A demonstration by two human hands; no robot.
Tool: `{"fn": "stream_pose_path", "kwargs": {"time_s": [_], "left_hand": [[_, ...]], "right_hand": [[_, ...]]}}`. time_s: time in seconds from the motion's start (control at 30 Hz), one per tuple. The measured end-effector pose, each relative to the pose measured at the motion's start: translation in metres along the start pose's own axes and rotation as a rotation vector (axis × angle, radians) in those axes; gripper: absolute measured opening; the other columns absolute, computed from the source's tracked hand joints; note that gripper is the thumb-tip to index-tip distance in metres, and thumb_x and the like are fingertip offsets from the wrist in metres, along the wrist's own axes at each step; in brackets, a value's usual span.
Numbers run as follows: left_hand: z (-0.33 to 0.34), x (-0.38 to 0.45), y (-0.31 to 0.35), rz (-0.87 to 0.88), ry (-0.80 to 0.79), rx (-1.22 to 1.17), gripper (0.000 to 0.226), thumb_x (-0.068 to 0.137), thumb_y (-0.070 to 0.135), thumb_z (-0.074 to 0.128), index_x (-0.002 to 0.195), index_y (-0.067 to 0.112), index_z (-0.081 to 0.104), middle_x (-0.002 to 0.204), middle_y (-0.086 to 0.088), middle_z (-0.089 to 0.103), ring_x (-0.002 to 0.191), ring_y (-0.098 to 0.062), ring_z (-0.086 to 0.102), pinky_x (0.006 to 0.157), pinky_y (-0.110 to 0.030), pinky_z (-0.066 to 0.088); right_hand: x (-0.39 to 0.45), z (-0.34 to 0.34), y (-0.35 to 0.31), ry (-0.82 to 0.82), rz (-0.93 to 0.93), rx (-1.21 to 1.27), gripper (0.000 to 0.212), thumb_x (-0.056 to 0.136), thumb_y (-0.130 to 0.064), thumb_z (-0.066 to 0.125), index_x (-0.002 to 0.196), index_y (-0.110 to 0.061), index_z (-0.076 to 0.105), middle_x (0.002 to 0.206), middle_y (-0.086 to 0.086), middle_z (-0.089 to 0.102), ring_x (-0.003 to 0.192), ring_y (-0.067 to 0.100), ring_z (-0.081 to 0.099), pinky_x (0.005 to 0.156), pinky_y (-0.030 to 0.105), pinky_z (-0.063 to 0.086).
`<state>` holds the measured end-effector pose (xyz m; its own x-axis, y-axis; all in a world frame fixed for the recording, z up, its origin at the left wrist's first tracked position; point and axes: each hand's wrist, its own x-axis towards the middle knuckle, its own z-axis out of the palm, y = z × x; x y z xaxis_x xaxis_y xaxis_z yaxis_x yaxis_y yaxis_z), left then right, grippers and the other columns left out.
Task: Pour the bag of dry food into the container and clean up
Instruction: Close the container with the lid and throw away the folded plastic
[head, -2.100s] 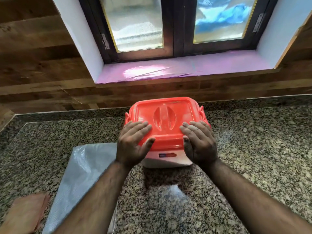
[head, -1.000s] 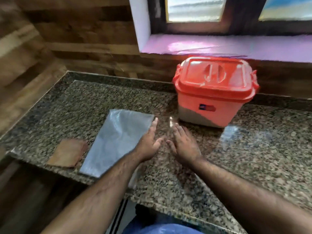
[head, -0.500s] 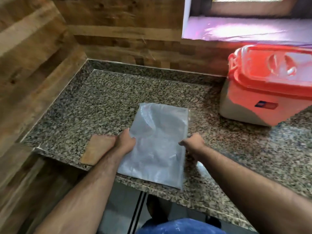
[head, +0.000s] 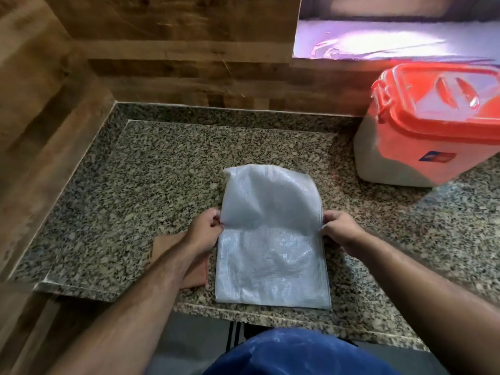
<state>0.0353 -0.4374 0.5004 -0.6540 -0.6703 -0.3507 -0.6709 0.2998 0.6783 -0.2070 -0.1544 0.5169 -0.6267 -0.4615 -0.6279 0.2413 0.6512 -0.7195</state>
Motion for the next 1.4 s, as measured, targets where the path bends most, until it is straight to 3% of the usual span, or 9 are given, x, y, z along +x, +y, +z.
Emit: {"fn": "stream_pose_path", "kwargs": {"time_s": [0.13,0.23,0.4,0.57,0.7,0.83,1.07,1.2,1.4], "left_hand": [[-0.002,-0.01,-0.003,0.106,0.018,-0.155,0.039,0.091,-0.011,0.071,0.089,0.028,0.076,0.088,0.006,0.079,0.083,-0.008,0.073,0.072,-0.022,0.056],[0.002,-0.018,-0.013,0.075,0.022,-0.216,0.026,0.09,-0.014,0.061,0.091,0.005,0.079,0.09,-0.011,0.081,0.087,-0.032,0.077,0.073,-0.037,0.064],[0.003,-0.018,-0.028,0.142,0.037,-0.154,0.047,0.079,-0.025,0.06,0.067,0.017,0.078,0.09,0.005,0.081,0.098,-0.011,0.076,0.085,-0.029,0.063],[-0.005,-0.016,-0.002,0.217,0.009,0.021,0.034,0.084,-0.005,0.063,0.073,0.024,0.075,0.097,0.008,0.074,0.101,-0.011,0.067,0.088,-0.041,0.058],[0.011,-0.01,0.051,0.299,-0.278,0.294,0.039,0.089,0.035,0.072,0.127,0.036,0.068,0.124,0.01,0.064,0.112,-0.012,0.061,0.096,-0.04,0.057],[0.049,-0.006,0.094,0.319,-0.447,0.527,0.053,0.08,0.053,0.087,0.12,0.031,0.061,0.118,0.008,0.066,0.106,-0.013,0.061,0.096,-0.038,0.054],[0.037,0.005,0.098,0.091,-0.596,0.13,0.01,0.092,0.024,0.081,0.095,0.023,0.072,0.099,-0.004,0.078,0.084,-0.02,0.079,0.068,-0.037,0.067],[-0.006,0.007,0.089,0.067,-0.606,-0.26,0.012,0.096,0.027,0.08,0.104,0.018,0.078,0.107,-0.016,0.08,0.091,-0.034,0.079,0.082,-0.056,0.065],[-0.019,0.01,0.088,-0.024,-0.421,-0.901,0.035,0.094,0.017,0.077,0.123,-0.001,0.072,0.133,-0.038,0.066,0.105,-0.043,0.072,0.097,-0.069,0.056]], "right_hand": [[0.002,-0.005,0.01,0.104,-0.149,-0.041,0.039,0.067,0.022,0.074,0.086,-0.011,0.083,0.092,0.011,0.083,0.092,0.032,0.08,0.084,0.05,0.067],[-0.008,-0.01,0.006,0.098,-0.209,-0.085,0.031,0.078,0.017,0.08,0.081,-0.013,0.083,0.087,0.007,0.083,0.086,0.023,0.08,0.072,0.031,0.066],[-0.003,-0.017,0.013,0.129,-0.401,-0.542,0.051,0.079,0.012,0.072,0.069,-0.036,0.08,0.101,-0.014,0.078,0.093,-0.004,0.067,0.09,0.014,0.052],[-0.002,-0.013,0.011,0.143,-0.458,-0.737,0.037,0.08,0.0,0.065,0.075,-0.032,0.084,0.108,-0.014,0.073,0.102,0.009,0.066,0.098,0.031,0.054],[-0.008,-0.001,-0.002,0.102,-0.362,-0.731,0.028,0.085,-0.011,0.065,0.077,-0.034,0.08,0.107,-0.021,0.066,0.102,0.004,0.063,0.089,0.029,0.056],[-0.008,0.01,-0.01,0.075,-0.305,-0.622,0.029,0.091,-0.001,0.068,0.095,-0.025,0.082,0.109,-0.019,0.064,0.101,-0.003,0.058,0.091,0.016,0.05],[-0.013,0.001,-0.008,0.104,-0.308,-0.231,0.036,0.089,0.0,0.067,0.101,-0.03,0.085,0.119,-0.014,0.07,0.113,0.005,0.064,0.091,0.024,0.055],[-0.018,-0.008,-0.002,0.218,-0.256,0.299,0.014,0.098,-0.024,0.074,0.111,-0.029,0.078,0.119,-0.004,0.077,0.119,0.021,0.071,0.095,0.04,0.058],[-0.032,0.011,-0.012,-0.285,-0.133,0.568,0.054,0.09,-0.046,0.068,0.14,-0.024,0.063,0.135,0.008,0.074,0.115,0.026,0.073,0.098,0.045,0.053]]}}
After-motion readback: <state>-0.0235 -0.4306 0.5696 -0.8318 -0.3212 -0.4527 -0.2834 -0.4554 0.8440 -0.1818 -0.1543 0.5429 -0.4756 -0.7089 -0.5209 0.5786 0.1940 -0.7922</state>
